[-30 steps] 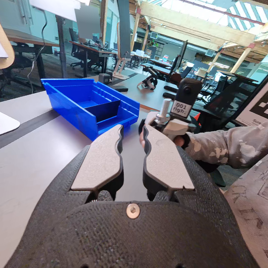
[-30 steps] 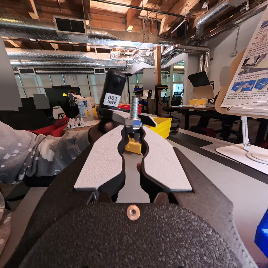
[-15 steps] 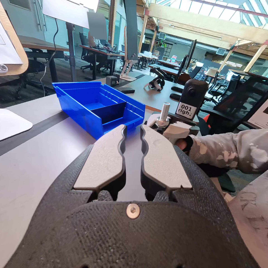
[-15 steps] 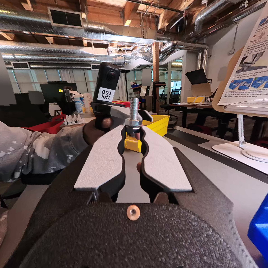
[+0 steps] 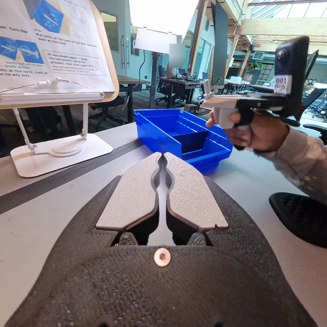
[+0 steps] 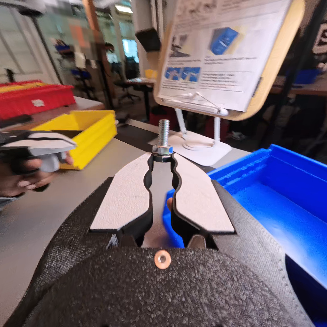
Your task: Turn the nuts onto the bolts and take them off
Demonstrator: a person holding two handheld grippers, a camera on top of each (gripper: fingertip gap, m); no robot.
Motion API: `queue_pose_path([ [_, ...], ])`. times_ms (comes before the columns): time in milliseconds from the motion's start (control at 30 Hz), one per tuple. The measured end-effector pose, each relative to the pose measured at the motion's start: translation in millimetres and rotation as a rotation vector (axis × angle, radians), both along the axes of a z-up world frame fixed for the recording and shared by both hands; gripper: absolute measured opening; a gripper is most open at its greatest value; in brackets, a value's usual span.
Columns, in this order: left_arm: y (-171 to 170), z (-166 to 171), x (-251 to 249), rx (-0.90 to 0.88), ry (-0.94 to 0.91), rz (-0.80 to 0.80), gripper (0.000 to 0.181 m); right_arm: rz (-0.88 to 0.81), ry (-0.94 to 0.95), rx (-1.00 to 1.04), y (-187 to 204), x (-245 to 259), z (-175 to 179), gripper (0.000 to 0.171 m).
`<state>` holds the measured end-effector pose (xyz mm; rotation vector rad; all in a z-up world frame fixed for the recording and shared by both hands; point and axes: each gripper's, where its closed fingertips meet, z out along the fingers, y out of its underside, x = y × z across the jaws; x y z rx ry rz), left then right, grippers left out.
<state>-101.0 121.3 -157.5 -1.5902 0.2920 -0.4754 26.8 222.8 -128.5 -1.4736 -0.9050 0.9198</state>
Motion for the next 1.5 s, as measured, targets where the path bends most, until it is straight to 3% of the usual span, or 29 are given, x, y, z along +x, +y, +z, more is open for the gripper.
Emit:
queue_pose_path([
  [133, 4, -5, -10, 0.001, 0.015, 0.041, 0.0, -0.197, -0.336, -0.059, 91, 14, -23, 0.018],
  [267, 7, -10, -22, 0.02, 0.077, 0.105, 0.0, -0.349, -0.68, -0.21, 175, 27, -82, 0.019],
  [367, 8, -18, -30, 0.009, 0.088, 0.133, 0.0, -0.415, -0.832, -0.323, 217, 35, -127, 0.018],
  [533, 13, -32, -33, -0.003, 0.156, 0.152, 0.0, -0.394, -0.93, -0.442, 246, 27, -178, 0.018],
  [733, 17, -41, -33, -0.025, 0.156, 0.136, 0.0, -0.365, -0.973, -0.486, 250, 19, -189, 0.018],
  [867, 17, -42, -35, -0.026, 0.148, 0.141, 0.0, -0.308, -0.927, -0.467, 241, 18, -162, 0.032],
  [1000, 17, -40, -36, -0.018, 0.15, 0.151, 0.0, -0.255, -0.664, -0.341, 221, 9, -89, 0.032],
  [1100, 16, -34, -43, 0.0, 0.144, 0.178, 0.0, -0.159, -0.403, -0.199, 171, 2, -21, 0.03],
  [1200, 15, -24, -56, 0.007, 0.11, 0.213, 0.0, -0.083, -0.237, -0.068, 100, 8, 21, 0.028],
  [1367, 8, 3, -101, -0.009, 0.11, 0.294, 0.0, 0.039, -0.121, -0.029, -9, 25, 10, 0.027],
  [1500, -6, 35, -174, -0.06, 0.097, 0.405, 0.009, 0.083, -0.095, -0.049, -54, 35, -27, 0.026],
])
